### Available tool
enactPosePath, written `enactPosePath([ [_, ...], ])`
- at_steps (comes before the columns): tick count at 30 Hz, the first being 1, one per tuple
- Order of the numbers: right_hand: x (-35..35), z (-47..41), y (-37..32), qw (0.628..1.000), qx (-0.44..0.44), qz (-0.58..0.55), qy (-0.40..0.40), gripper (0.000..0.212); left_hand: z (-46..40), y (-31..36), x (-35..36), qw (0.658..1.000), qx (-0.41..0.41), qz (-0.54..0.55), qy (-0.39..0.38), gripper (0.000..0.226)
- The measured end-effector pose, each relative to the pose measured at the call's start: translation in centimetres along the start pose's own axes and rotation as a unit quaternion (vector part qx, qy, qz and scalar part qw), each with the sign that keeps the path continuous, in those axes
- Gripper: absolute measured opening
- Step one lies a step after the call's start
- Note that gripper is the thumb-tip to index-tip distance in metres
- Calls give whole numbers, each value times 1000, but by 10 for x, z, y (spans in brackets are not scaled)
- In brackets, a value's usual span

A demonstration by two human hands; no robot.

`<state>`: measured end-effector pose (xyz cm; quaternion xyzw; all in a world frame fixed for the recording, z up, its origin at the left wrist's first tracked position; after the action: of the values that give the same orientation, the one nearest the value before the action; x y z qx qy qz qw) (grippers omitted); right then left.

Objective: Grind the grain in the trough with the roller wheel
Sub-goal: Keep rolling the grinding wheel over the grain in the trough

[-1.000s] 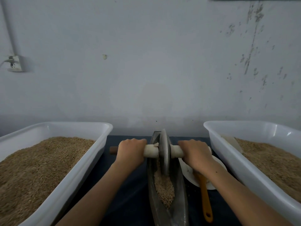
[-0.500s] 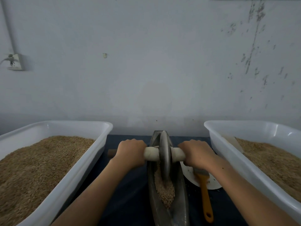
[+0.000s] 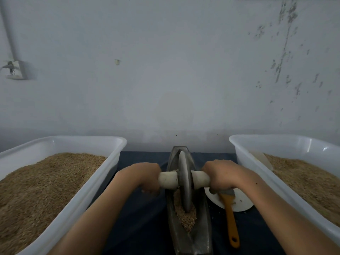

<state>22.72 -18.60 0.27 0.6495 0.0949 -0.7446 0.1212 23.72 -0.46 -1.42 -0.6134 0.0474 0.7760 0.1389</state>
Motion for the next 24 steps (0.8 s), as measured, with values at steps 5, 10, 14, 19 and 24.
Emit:
enactPosePath([
  [5, -5, -7, 1, 990, 4, 13, 142, 14, -4, 1, -14, 982, -58, -76, 166, 32],
  [10, -4, -8, 7, 971, 19, -20, 236, 11, -4, 6, -21, 949, -72, -113, 284, 21],
  [14, -4, -8, 5, 990, -4, 11, 143, 18, -5, 1, -15, 980, -46, -88, 174, 33],
  [19, 1, -1, 3, 1000, -3, -17, 5, 28, 0, 0, 0, 1000, -9, 8, -5, 21],
  [24, -2, -7, 3, 995, 0, 7, 96, 23, -2, 1, -12, 987, -53, -75, 133, 33],
])
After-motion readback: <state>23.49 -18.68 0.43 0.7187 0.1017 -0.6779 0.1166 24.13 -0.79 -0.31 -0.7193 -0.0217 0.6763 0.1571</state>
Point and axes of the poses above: each hand's wrist, its own z-axis away from the middle knuckle, its own x-axis out of the palm, y = z × x, the point moved 6 cm from there along -z, towards the middle knuckle, and after that the axes turned 9 degrees about -z, right-handed, at the moved point
